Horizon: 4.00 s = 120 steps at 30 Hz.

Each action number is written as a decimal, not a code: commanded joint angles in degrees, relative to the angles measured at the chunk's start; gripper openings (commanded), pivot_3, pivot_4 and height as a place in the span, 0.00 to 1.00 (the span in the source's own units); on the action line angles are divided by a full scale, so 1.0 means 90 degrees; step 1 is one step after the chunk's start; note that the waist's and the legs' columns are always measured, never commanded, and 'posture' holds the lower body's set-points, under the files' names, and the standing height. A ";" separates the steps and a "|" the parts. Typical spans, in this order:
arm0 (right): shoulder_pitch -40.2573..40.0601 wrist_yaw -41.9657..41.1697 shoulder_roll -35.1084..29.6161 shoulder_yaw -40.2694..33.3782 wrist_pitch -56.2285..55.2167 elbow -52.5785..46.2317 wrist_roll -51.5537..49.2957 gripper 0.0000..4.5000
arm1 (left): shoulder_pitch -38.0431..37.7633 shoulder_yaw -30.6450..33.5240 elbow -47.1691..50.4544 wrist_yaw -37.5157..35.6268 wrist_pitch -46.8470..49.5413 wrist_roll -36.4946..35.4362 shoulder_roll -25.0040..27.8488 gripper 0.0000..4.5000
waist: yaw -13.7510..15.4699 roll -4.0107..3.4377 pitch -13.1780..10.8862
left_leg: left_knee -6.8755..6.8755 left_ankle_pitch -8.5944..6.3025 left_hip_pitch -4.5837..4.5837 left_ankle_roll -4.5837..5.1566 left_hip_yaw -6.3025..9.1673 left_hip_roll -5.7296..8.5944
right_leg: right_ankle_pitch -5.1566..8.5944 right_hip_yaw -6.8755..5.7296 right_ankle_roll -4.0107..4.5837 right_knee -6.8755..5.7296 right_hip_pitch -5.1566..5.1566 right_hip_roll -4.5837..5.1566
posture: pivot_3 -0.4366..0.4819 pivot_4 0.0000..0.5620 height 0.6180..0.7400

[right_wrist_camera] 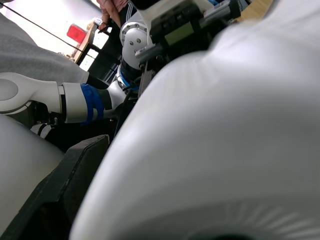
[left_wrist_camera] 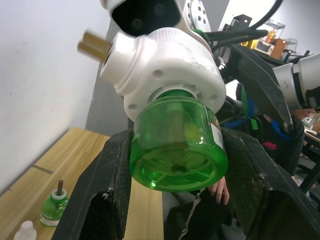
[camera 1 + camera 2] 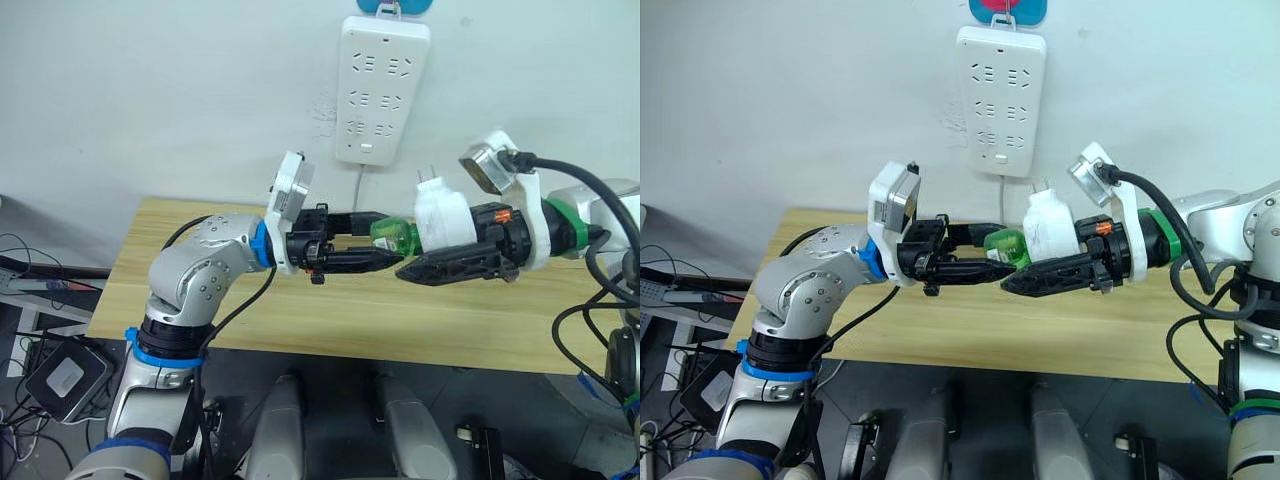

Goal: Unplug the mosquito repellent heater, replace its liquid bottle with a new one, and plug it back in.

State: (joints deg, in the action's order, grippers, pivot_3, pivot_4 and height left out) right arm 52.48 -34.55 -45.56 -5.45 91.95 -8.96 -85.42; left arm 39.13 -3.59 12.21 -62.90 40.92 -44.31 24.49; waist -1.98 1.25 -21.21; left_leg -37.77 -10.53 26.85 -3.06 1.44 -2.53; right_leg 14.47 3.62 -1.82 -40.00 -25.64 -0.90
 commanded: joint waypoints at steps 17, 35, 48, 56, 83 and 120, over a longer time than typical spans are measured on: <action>-0.2060 -0.0982 -0.2093 -0.0099 -0.1941 -0.0238 0.1668 0.49 | -0.0021 0.0180 0.0035 0.0086 -0.0096 -0.0022 0.0252 0.50 | 0.0015 0.0001 0.0014 | -0.0016 -0.0001 -0.0002 0.0001 0.0003 0.0002 | 0.0013 -0.0001 -0.0024 0.0003 0.0012 0.0001 | 0.45 0.51 1.00; -0.1903 0.0122 0.0159 -0.0662 -0.1156 -0.0387 -0.0046 0.02 | -0.0045 0.0161 -0.0205 0.0185 -0.0177 0.0219 0.0538 0.50 | 0.0019 0.0002 0.0052 | -0.0013 0.0000 -0.0003 0.0000 0.0008 0.0002 | -0.0002 -0.0004 0.0002 0.0001 0.0016 0.0002 | 0.46 0.47 1.00; -0.0044 0.2096 0.0947 0.0218 -0.2374 0.1235 0.0010 0.02 | -0.0570 -0.0388 -0.0016 -0.0258 -0.0518 0.0586 0.0470 0.50 | -0.0080 0.0022 0.0085 | -0.0010 0.0000 -0.0004 0.0001 0.0005 -0.0001 | -0.0004 -0.0002 0.0005 0.0002 0.0015 -0.0002 | 0.44 0.48 1.00; -0.0599 -0.0116 0.0102 0.1299 -0.3184 0.0852 0.2742 0.02 | -0.0611 -0.0231 -0.0015 -0.0339 -0.0304 0.0373 0.0571 0.50 | 0.0016 0.0022 0.0084 | -0.0010 -0.0001 0.0000 0.0002 0.0005 0.0004 | -0.0003 -0.0004 0.0004 0.0005 0.0011 0.0004 | 0.44 0.50 1.00; -0.1472 0.0177 0.0022 -0.1205 0.0043 0.1626 0.1044 0.59 | -0.1221 -0.0437 -0.1594 -0.0282 -0.6284 0.3356 0.0443 0.50 | -0.0002 0.0022 0.0085 | -0.0013 -0.0002 -0.0007 0.0003 -0.0005 -0.0002 | -0.0005 0.0009 0.0008 0.0004 0.0017 0.0000 | 0.43 0.55 1.00; -0.2010 -0.1185 0.0799 0.0725 -0.4371 0.0699 0.3723 0.21 | -0.0482 -0.0235 -0.0338 -0.0771 -0.1153 0.0420 0.1055 0.50 | -0.0105 0.0021 0.0085 | -0.0009 -0.0007 -0.0008 0.0014 0.0004 -0.0005 | -0.0003 -0.0001 -0.0006 0.0003 0.0016 -0.0004 | 0.44 0.52 1.00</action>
State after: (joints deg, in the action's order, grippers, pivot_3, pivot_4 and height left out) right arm 35.06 -42.98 -38.14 2.51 50.46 0.15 -49.17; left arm 34.11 -7.08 7.37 -69.43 29.95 -39.26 33.72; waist -2.92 1.44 -20.45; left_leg -37.86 -10.59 26.78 -2.94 1.50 -2.58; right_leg 14.44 3.59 -1.88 -39.98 -25.49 -0.93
